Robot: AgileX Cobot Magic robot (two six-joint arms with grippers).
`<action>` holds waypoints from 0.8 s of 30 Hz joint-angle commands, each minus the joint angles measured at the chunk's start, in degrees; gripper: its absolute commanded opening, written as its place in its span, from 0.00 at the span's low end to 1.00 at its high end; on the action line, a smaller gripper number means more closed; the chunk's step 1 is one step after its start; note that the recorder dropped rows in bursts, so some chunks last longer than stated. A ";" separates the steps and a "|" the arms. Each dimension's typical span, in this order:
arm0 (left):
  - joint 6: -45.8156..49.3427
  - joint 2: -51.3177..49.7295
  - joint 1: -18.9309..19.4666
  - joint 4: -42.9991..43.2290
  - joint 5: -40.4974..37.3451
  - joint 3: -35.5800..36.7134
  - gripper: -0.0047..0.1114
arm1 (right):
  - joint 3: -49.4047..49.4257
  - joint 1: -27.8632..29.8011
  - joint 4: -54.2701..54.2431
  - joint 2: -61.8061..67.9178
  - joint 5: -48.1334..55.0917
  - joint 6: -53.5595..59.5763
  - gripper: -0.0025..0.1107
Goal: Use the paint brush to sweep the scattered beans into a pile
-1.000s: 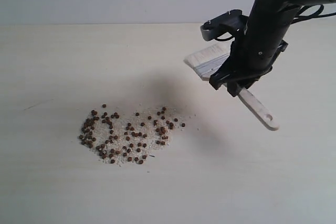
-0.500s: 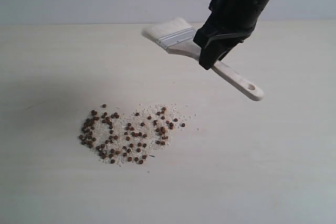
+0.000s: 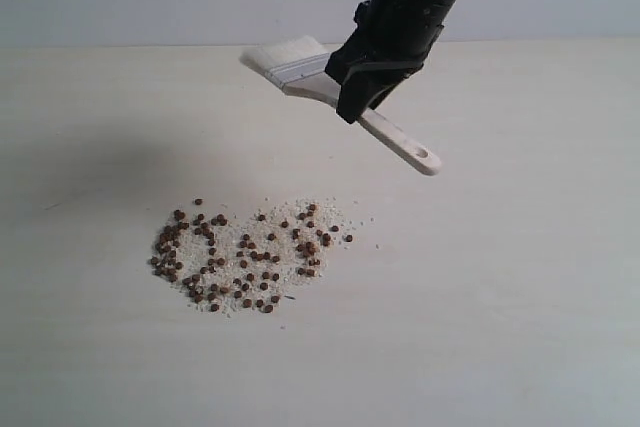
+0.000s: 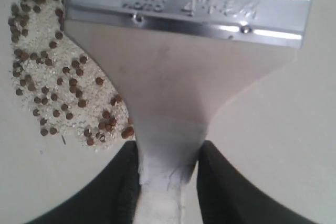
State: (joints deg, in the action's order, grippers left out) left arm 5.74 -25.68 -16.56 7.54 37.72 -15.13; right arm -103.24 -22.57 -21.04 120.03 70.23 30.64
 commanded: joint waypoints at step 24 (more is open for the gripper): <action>54.00 -74.72 -14.27 42.33 -2.61 -40.13 0.68 | -1.70 -0.11 -7.59 -3.58 -0.27 1.40 0.02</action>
State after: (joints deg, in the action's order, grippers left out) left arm 59.61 -99.63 -30.08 51.24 34.51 -53.59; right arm -104.19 -22.57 -26.77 117.25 70.23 32.19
